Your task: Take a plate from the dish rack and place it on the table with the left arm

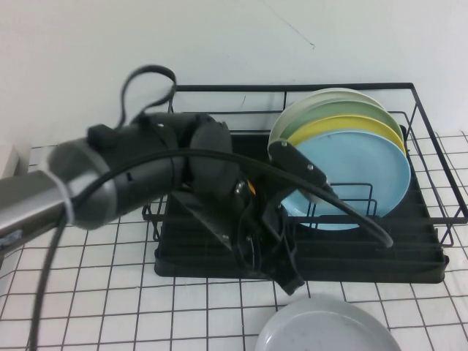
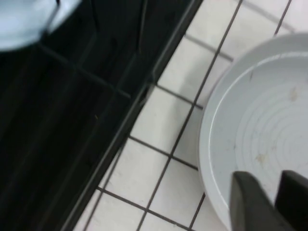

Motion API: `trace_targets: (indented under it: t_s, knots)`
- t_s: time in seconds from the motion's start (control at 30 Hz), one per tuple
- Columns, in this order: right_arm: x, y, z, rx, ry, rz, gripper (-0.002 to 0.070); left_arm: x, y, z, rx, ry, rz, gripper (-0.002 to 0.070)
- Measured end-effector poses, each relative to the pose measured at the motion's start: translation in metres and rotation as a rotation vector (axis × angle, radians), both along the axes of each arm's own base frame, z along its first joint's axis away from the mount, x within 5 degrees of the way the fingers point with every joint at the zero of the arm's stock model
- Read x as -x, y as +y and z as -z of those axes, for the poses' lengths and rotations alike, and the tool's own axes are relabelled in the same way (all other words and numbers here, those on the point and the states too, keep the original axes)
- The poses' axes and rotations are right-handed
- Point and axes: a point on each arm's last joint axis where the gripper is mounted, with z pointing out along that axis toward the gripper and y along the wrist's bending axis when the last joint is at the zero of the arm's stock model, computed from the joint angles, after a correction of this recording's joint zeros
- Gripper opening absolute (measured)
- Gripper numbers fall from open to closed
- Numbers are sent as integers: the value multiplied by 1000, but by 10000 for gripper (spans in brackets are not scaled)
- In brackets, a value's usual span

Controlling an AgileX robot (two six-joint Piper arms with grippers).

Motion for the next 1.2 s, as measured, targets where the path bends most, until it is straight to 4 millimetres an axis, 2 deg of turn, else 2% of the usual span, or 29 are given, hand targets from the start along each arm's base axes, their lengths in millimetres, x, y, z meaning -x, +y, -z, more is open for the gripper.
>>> trace_targets:
  t_s: [0.07, 0.13, 0.37, 0.6, 0.77, 0.93, 1.07, 1.2]
  knots:
    - [0, 0, 0, 0, 0, 0, -1, 3, 3, -14, 30, -34, -2, 82]
    - [0, 0, 0, 0, 0, 0, -1, 7, 7, -27, 58, -66, -5, 34]
    - [0, 0, 0, 0, 0, 0, -1, 24, 26, -72, 197, -232, -41, 2]
    - [0, 0, 0, 0, 0, 0, -1, 62, 67, -94, 325, -399, -99, 1]
    - [0, 0, 0, 0, 0, 0, -1, 90, 99, -86, 412, -506, -163, 0]
    - [0, 0, 0, 0, 0, 0, -1, 121, 129, -65, 434, -524, -181, -1]
    - [0, 0, 0, 0, 0, 0, -1, 137, 143, -55, 457, -520, -191, -1]
    - [0, 0, 0, 0, 0, 0, -1, 144, 150, -47, 459, -529, -192, -2]
